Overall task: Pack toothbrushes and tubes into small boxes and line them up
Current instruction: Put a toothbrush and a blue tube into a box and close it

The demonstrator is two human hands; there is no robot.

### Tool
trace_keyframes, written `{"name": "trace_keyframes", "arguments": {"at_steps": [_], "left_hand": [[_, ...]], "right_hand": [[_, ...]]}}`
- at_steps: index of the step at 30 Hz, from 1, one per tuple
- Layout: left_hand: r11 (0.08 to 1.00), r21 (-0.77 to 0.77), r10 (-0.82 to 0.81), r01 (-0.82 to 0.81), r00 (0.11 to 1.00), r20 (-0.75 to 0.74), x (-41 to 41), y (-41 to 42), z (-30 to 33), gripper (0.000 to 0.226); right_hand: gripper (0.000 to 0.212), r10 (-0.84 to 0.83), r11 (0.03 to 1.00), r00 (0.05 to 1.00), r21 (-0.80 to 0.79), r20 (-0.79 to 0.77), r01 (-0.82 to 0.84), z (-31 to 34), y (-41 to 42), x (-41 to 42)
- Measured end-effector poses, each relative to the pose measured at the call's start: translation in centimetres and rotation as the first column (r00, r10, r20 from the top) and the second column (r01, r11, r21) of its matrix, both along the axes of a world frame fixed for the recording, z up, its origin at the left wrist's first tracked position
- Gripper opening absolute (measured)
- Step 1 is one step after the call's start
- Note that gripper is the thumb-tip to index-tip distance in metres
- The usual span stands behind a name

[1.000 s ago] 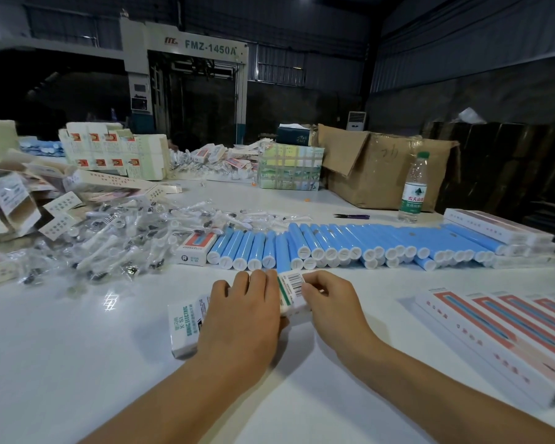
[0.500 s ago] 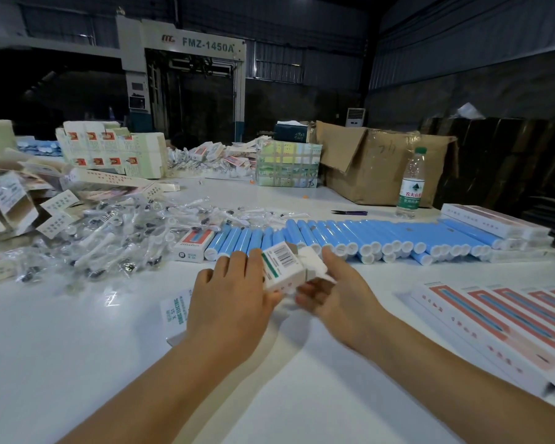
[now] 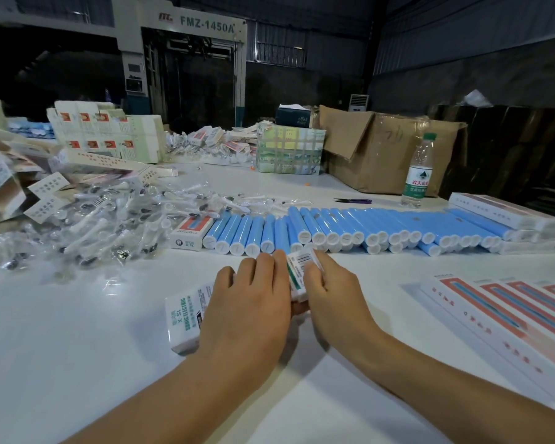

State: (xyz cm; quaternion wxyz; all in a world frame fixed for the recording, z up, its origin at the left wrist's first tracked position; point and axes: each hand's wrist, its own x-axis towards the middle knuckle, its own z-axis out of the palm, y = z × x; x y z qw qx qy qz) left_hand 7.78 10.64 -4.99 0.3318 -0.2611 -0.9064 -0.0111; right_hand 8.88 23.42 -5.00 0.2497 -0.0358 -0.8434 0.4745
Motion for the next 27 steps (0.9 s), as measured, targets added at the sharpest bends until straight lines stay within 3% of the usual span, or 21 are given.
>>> {"name": "trace_keyframes", "arguments": {"at_steps": [4,7,9,10,12,14,21,27], "left_hand": [[1.0,-0.009,-0.002,0.002,1.0,-0.011,0.1,-0.1,-0.3,0.067],[1.0,-0.009,-0.022,0.022,0.999,-0.024,-0.4,-0.4,-0.7,0.071],[0.999,-0.031,-0.026,0.027,0.999,0.031,-0.3,-0.6,-0.4,0.074],[0.999,-0.022,-0.023,0.024,0.999,0.046,-0.4,-0.7,-0.3,0.072],[0.999,0.048,-0.025,0.023,0.999,0.027,-0.7,-1.0,-0.2,0.067],[0.998,0.056,-0.005,0.002,0.999,0.054,-0.6,-1.2,0.2,0.069],[0.984,0.144,-0.104,0.109,0.994,-0.046,-0.7,-1.5,0.1,0.068],[0.983,0.122,-0.124,0.136,0.987,-0.099,-0.8,-1.6,0.1,0.064]], "right_hand": [[0.037,-0.023,0.979,1.0,0.204,0.02,0.018,-0.6,0.1,-0.2],[0.036,-0.001,0.979,0.999,0.206,0.039,-0.007,-0.4,-0.2,0.1],[0.03,0.07,0.998,0.994,0.005,0.082,-0.07,0.0,-0.6,0.3],[0.029,0.139,0.973,0.985,-0.198,0.099,-0.117,0.4,-0.8,0.3],[0.038,0.281,0.777,0.956,-0.603,0.078,-0.179,1.5,-0.8,0.4],[0.042,0.332,0.586,0.943,-0.791,0.037,-0.175,2.2,-0.3,0.5],[0.03,0.403,0.432,0.915,-0.887,0.026,-0.165,2.6,0.1,1.1],[0.026,0.305,0.584,0.952,-0.797,0.036,-0.157,1.9,-0.1,0.7]]}}
